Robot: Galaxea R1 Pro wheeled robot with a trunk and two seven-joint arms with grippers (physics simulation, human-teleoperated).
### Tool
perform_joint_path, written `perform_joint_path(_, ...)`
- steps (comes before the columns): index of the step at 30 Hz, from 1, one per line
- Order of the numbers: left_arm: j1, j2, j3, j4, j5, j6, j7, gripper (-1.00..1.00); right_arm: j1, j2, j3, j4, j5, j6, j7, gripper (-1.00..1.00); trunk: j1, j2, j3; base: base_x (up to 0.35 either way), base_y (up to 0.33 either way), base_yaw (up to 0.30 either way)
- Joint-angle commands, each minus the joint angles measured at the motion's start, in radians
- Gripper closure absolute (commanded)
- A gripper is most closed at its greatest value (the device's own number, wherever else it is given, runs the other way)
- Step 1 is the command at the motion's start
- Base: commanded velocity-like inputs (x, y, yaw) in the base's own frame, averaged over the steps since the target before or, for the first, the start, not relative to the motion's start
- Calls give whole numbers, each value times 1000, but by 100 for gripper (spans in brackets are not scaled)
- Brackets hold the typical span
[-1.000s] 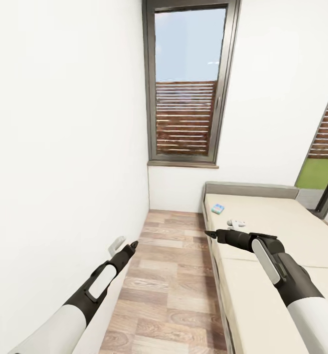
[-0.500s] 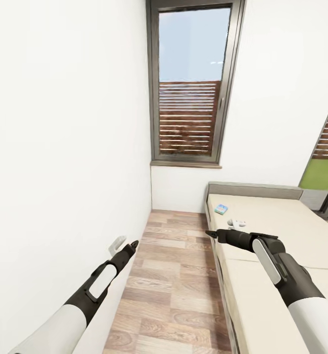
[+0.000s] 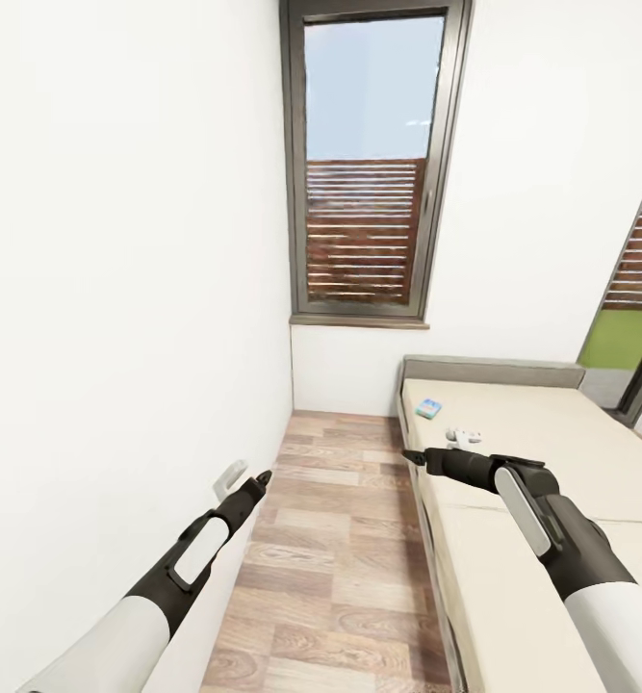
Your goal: Put all the toys in the child's room - the three board games (two on the bed and one on the table), the two jigsaw puzzles on the table, and the tennis ball on the table - inside the toy box on the table in the child's room.
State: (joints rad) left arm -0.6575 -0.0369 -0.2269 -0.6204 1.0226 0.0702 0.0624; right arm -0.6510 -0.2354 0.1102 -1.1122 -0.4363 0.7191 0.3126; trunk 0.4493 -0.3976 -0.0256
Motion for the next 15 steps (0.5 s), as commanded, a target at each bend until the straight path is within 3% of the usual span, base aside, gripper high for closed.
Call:
perform_joint_path(1,-1,1,-3,-2,8,2,7,-100,-1,-1,1,0,1,3,2,-100,1,-2,-2,0,5,-176)
perform_joint_path(7,-1,0,-3,-2,8,2,6,-100,-1,-1,0,-2,1,3,2,-100,1,-2,-2,0,3,-127)
perform_joint_path(15,-1,0,-3,-2,8,2,5,-100,-1,-2,1,-4,1,3,2,-100,1,-2,-2,0,1,-39)
